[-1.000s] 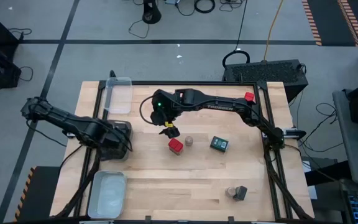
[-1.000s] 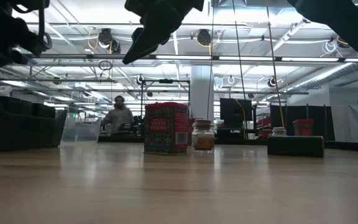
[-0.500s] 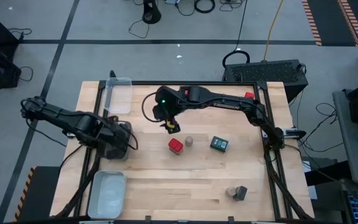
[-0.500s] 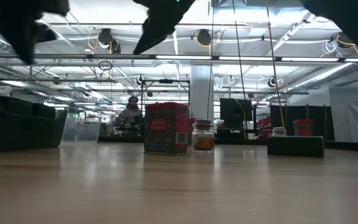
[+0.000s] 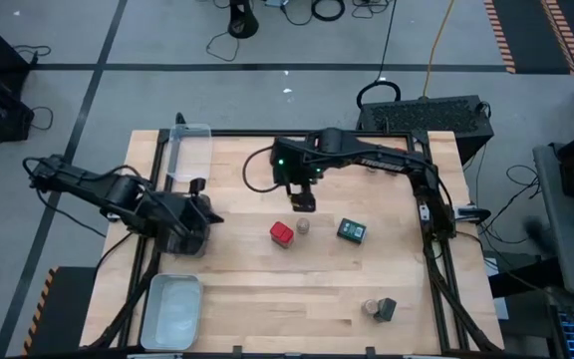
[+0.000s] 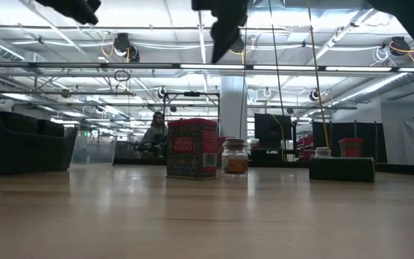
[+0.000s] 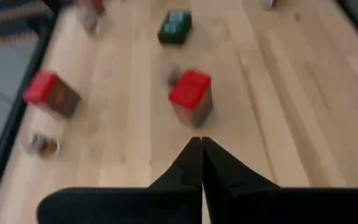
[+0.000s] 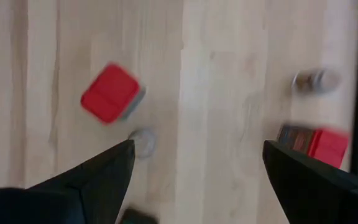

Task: Sort spices by type
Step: Put the black seasoning can into the black bin

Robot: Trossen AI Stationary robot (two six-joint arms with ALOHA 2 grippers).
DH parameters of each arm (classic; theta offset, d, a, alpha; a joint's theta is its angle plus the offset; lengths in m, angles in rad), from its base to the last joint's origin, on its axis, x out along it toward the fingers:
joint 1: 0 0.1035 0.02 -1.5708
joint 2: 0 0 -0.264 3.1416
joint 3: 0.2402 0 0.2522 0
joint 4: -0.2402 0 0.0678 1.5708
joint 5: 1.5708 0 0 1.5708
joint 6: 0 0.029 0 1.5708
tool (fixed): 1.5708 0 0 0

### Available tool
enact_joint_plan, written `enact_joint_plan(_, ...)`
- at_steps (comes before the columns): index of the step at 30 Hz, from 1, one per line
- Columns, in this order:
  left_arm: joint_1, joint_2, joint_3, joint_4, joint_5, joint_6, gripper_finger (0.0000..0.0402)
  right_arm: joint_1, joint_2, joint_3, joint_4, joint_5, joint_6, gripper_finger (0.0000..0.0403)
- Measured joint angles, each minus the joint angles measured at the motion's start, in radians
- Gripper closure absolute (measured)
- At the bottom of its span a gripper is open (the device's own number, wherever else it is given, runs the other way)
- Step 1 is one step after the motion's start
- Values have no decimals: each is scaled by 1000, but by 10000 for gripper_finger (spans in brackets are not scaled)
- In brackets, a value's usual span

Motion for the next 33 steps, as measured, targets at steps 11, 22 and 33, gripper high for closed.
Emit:
enact_joint_plan(11, 0, -174, -196, 256, -7, 37, 389, 67, -41, -1, -127, 112, 153, 65)
enact_joint_plan(22, 0, -156, -296, 371, -35, 41, 337, 209, -71, 0, -150, 181, 347, 65)
enact_joint_plan(33, -1, -159, -333, 426, -27, 98, 329, 381, -70, 0, -150, 272, 657, 65)
